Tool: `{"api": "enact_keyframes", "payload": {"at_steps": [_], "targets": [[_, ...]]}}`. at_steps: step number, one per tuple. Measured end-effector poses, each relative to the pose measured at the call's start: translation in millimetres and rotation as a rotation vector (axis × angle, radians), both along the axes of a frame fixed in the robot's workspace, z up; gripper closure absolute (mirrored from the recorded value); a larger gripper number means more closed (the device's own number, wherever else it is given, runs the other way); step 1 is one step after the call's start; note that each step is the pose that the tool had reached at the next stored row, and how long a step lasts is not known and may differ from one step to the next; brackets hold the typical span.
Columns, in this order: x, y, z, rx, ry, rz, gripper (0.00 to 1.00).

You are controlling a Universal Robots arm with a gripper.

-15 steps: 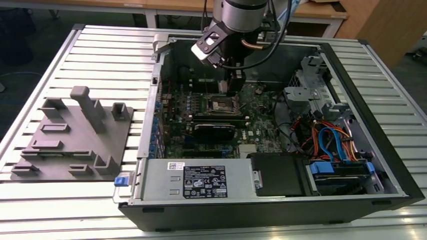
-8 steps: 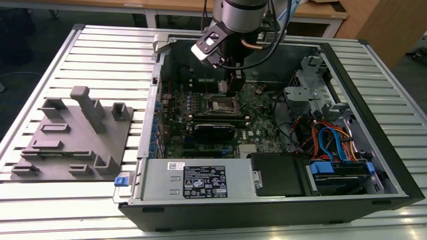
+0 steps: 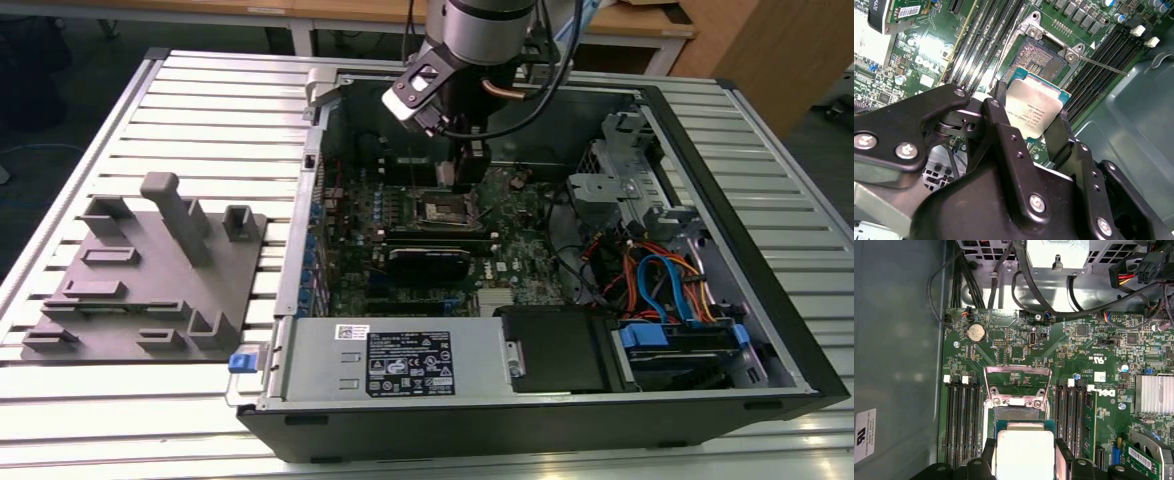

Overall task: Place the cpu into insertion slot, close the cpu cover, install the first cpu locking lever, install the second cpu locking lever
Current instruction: 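Place the cpu into insertion slot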

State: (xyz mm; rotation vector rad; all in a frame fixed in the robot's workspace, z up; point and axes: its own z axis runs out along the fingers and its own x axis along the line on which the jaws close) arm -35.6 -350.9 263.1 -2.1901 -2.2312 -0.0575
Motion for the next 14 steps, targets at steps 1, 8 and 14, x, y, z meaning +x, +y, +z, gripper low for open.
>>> {"api": "enact_keyframes", "payload": {"at_steps": [1, 8, 14], "targets": [[0.0, 0.0, -0.4, 0.0003, -0.0001, 0.000, 0.46], [-0.1, 0.1, -11.5, 0.0000, 0.0000, 0.000, 0.46], [-0.4, 0.1, -22.4, 0.0000, 0.0000, 0.000, 0.46]]}}
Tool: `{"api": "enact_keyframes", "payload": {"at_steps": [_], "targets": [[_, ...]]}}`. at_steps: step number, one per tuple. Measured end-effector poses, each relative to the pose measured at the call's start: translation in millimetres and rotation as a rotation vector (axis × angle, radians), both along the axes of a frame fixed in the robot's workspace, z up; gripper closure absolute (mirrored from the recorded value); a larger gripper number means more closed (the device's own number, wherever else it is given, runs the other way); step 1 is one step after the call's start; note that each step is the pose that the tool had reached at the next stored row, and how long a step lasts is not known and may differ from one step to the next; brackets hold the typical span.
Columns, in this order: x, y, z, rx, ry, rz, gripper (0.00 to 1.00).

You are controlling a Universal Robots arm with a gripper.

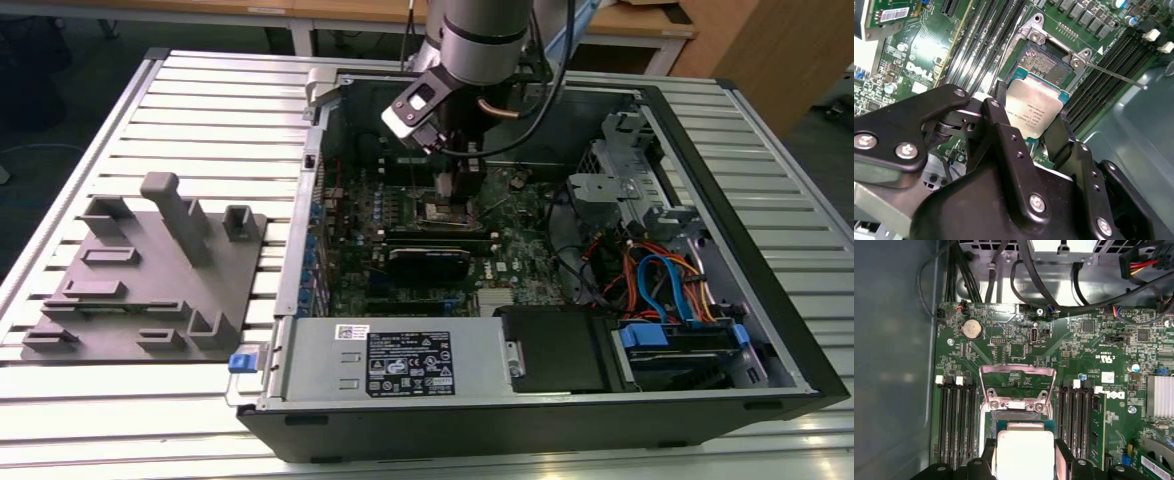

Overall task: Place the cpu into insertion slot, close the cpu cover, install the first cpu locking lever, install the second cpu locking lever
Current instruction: 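Place the cpu into insertion slot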

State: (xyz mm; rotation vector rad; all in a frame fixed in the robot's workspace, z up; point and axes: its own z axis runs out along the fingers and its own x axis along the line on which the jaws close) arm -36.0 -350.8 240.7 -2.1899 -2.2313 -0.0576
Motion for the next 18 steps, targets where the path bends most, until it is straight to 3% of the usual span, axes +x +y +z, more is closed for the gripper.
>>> {"api": "enact_keyframes", "payload": {"at_steps": [18], "targets": [[-5.7, 0.3, -32.8, 0.0000, -0.0002, 0.002, 0.46]]}}
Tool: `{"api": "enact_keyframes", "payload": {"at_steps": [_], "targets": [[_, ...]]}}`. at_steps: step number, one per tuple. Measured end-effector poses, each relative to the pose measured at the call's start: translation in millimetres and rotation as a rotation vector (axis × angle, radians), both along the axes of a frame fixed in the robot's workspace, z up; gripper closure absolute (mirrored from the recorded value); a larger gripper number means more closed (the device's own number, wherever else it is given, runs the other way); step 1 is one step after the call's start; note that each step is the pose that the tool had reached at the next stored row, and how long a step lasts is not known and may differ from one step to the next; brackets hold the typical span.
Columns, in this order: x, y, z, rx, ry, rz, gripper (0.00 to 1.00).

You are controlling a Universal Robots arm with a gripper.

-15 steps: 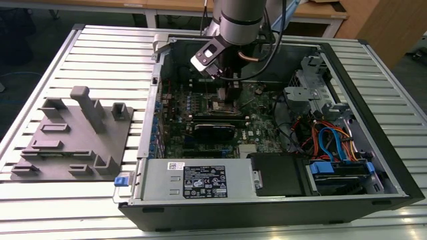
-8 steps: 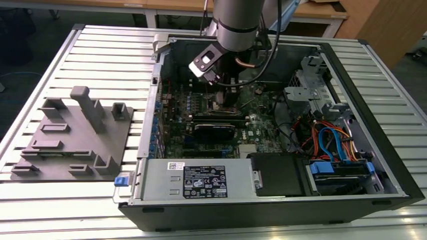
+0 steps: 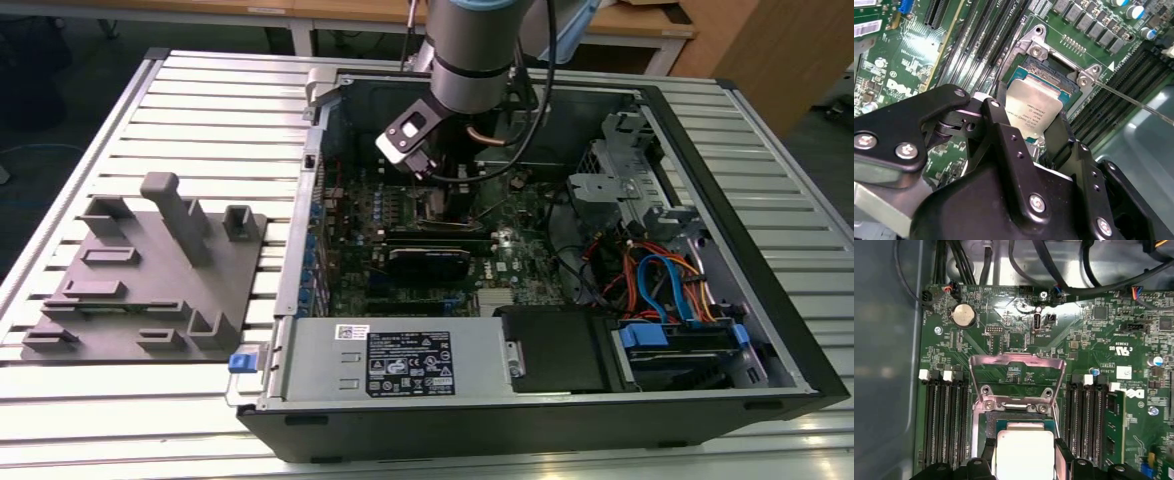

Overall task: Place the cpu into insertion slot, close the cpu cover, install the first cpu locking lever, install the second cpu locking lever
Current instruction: 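Place the cpu into insertion slot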

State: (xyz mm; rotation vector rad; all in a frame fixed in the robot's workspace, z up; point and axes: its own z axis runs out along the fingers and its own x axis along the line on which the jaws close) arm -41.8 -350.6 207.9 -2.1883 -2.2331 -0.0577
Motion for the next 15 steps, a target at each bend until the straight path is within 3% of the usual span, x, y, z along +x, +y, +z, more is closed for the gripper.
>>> {"api": "enact_keyframes", "payload": {"at_steps": [3, 9, 15], "targets": [[-0.1, 0.4, -4.2, 0.0000, 0.0000, 0.000, 0.46], [-0.2, 1.4, -4.5, 0.0000, 0.0000, 0.000, 0.46], [-0.4, 7.7, -4.6, 0.0000, -0.0001, -0.003, 0.46]]}}
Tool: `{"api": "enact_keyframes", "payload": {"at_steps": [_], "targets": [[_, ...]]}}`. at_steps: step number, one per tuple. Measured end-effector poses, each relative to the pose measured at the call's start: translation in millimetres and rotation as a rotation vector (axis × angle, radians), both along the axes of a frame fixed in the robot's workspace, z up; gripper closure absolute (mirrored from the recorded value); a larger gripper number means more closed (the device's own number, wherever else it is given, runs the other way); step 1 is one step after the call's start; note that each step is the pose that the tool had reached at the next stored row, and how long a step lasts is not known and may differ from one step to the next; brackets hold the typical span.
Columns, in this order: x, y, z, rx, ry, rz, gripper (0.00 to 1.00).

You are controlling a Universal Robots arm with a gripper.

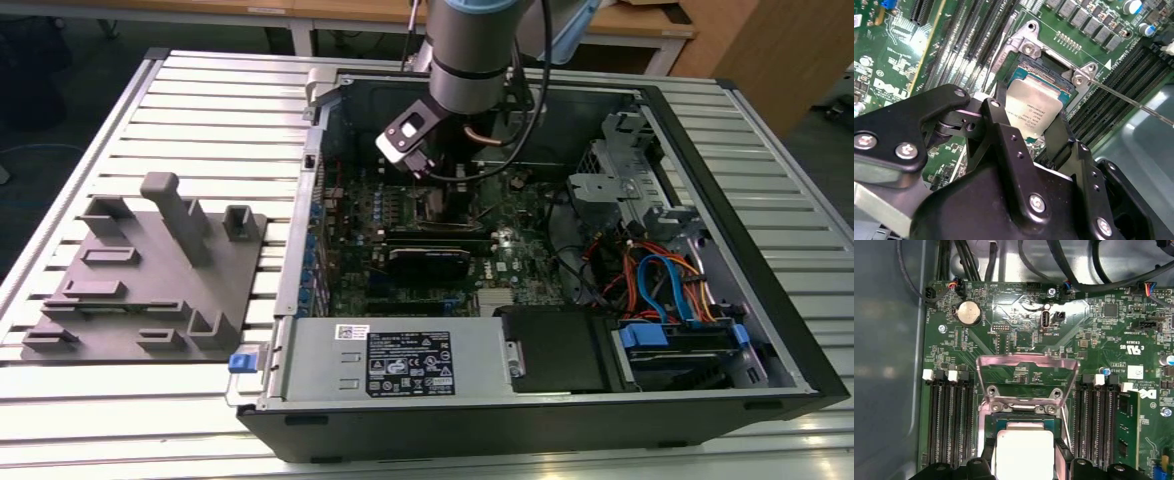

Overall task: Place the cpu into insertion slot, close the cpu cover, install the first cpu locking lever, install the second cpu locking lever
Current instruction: 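Place the cpu into insertion slot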

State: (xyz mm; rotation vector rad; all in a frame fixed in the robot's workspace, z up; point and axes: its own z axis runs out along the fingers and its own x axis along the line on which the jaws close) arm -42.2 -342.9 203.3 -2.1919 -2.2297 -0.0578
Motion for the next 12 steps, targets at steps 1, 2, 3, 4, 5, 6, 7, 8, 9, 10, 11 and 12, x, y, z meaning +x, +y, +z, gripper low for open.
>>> {"api": "enact_keyframes", "payload": {"at_steps": [1, 2, 3, 4, 5, 6, 7, 8, 9, 10, 11, 12], "targets": [[-0.3, 0.4, -0.3, 0.0001, -0.0001, -0.001, 0.46], [-0.7, 0.5, -0.8, 0.0003, -0.0003, -0.002, 0.46], [-0.8, 0.5, -1.6, 0.0001, -0.0004, -0.002, 0.46], [-1.0, 0.5, -2.9, 0.0000, -0.0010, -0.003, 0.46], [-1.4, 0.4, -4.3, 0.0000, -0.0017, -0.003, 0.46], [-1.4, 0.4, -5.7, -0.0001, -0.0020, -0.003, 0.46], [-1.4, 0.4, -7.1, -0.0001, -0.0023, -0.003, 0.46], [-1.4, 0.4, -8.0, 0.0000, -0.0027, -0.003, 0.46], [-1.4, 0.4, -8.5, -0.0001, -0.0031, -0.003, 0.46], [-1.4, 0.4, -8.8, -0.0001, -0.0034, -0.003, 0.46], [-1.4, 0.4, -9.3, -0.0001, -0.0038, -0.003, 0.46], [-1.4, 0.4, -9.7, 0.0000, -0.0041, -0.003, 0.46]]}}
